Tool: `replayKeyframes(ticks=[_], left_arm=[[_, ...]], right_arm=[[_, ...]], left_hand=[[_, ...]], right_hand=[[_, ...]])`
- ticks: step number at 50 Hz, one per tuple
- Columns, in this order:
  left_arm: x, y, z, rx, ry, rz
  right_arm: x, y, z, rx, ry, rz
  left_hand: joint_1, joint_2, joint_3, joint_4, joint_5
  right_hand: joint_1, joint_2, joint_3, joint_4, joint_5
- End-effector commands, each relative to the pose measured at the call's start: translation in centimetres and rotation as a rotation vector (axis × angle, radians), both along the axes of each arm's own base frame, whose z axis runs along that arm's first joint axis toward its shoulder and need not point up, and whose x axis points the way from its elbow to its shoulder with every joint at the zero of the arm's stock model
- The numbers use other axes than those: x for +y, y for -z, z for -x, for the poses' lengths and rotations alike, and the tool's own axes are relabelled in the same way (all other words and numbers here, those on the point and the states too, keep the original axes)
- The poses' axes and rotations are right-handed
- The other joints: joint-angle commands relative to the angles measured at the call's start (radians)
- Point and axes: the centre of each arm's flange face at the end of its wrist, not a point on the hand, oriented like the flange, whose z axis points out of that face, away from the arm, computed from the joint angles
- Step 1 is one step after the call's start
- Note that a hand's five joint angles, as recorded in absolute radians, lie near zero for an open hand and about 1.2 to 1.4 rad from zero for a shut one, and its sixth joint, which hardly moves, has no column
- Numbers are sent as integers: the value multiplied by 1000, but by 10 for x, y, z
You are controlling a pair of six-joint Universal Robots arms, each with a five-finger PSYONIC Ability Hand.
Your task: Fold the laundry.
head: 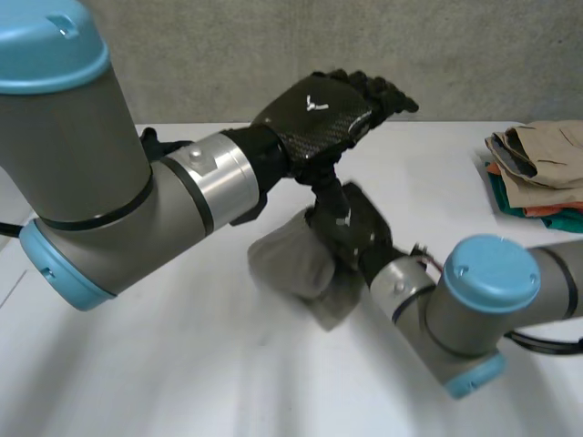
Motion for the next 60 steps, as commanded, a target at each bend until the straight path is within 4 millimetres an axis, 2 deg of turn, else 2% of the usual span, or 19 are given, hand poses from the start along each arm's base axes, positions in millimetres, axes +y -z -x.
replayKeyframes(ticks=[1, 3, 8, 9, 11, 12, 15, 16, 19, 20, 23, 27, 28, 32, 37, 38, 42, 52, 60], left_arm=[[2, -30, -4, 57, -6, 69], [2, -38, -6, 74, -10, 87], [3, -59, -9, 135, -15, 133], [3, -60, -9, 142, -14, 131], [2, -62, -9, 159, -12, 124], [3, -62, -8, 164, -9, 121], [2, -61, -8, 168, -8, 108], [2, -60, -8, 166, -8, 106], [2, -55, -8, 157, -7, 91], [2, -53, -7, 154, -7, 87], [1, -45, -6, 140, -7, 69], [0, -39, -6, 127, -9, 54], [0, -37, -5, 124, -9, 49], [-1, -27, -4, 106, -7, 30], [0, -25, -3, 101, -4, 26], [0, -25, -3, 101, -4, 26], [0, -26, -3, 102, -4, 28], [3, -28, -3, 108, -1, 28], [4, -28, -5, 108, -2, 25]], right_arm=[[-44, -63, 5, -120, 141, 151], [-74, -89, 27, -161, 224, 214], [-110, -152, 66, -283, 324, 326], [-124, -171, 85, -321, 363, 351], [-137, -183, 104, -345, 403, 365], [-149, -193, 126, -360, 449, 376], [-166, -204, 156, -378, 508, 391], [-178, -205, 177, -384, 546, 398], [-197, -192, 205, -374, 601, 380], [-211, -174, 223, -359, 641, 356], [-231, -148, 248, -325, 675, 337], [-254, -97, 273, -281, 689, 267], [-259, -73, 282, -256, 687, 226], [-262, -25, 296, -190, 654, 124], [-258, -14, 294, -154, 578, 101], [-258, -16, 295, -154, 575, 105], [-257, -36, 304, -159, 604, 142], [-233, -87, 318, -197, 682, 110], [-196, -119, 360, -196, 815, -62]], left_hand=[[19, -3, -4, 4, -15], [19, -3, -4, 4, -15], [19, -3, -4, 4, -15], [19, -3, -4, 4, -15], [19, -3, -4, 4, -15], [19, -3, -4, 4, -15], [19, -3, -4, 4, -15], [19, -3, -4, 4, -15], [22, 0, -2, 7, -12], [22, 0, -1, 7, -12], [22, 0, -1, 7, -12], [22, 0, -1, 7, -12], [22, 0, -1, 7, -12], [22, 0, -1, 7, -12], [22, 0, -1, 7, -12], [22, 0, -1, 7, -12], [22, 0, -1, 7, -12], [22, 0, -1, 7, -12], [22, 0, -1, 7, -12]], right_hand=[[374, 250, 244, 208, 283], [374, 250, 244, 208, 283], [374, 250, 244, 208, 283], [374, 250, 244, 208, 283], [374, 250, 244, 208, 283], [374, 250, 244, 208, 283], [374, 250, 244, 208, 283], [374, 250, 244, 208, 283], [374, 250, 244, 208, 283], [374, 250, 244, 208, 283], [374, 250, 244, 208, 283], [374, 250, 244, 208, 283], [374, 250, 244, 208, 283], [374, 250, 244, 208, 283], [374, 250, 244, 208, 283], [340, 216, 210, 174, 249], [-848, -972, -978, -1014, -939], [-848, -972, -978, -1014, -939], [-848, -972, -978, -1014, -939]])
